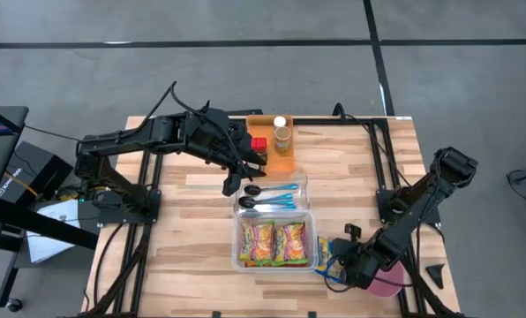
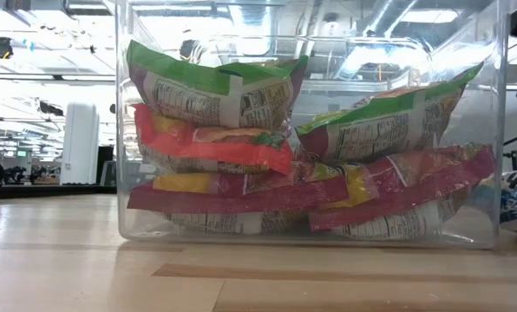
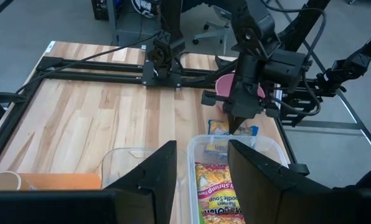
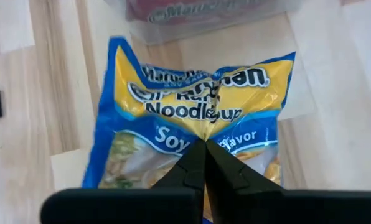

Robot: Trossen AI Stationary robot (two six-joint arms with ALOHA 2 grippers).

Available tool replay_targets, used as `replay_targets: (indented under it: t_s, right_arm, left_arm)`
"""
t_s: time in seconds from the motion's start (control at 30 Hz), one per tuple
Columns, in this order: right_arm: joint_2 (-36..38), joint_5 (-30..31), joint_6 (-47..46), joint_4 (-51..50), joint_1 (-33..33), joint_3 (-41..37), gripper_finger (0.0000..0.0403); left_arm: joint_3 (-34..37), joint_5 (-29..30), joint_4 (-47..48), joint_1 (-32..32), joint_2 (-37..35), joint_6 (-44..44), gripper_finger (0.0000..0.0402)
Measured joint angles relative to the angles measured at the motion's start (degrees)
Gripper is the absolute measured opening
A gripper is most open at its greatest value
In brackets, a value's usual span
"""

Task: Pick & Place Food Item
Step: Put the blue noodle pack into the white transparent bin

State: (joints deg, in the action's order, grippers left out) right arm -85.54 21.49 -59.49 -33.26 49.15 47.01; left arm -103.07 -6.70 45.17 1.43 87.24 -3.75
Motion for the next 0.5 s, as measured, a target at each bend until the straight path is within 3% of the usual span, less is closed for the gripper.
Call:
replay_targets:
  t_s: [0.5]
  right_arm:
    - [0.11, 0.90, -0.91, -19.90, 3.14, 12.19, 0.0000]
  left_arm:
    - [0.00, 0.13, 1.23, 0.04, 0.00, 0.42, 0.0136]
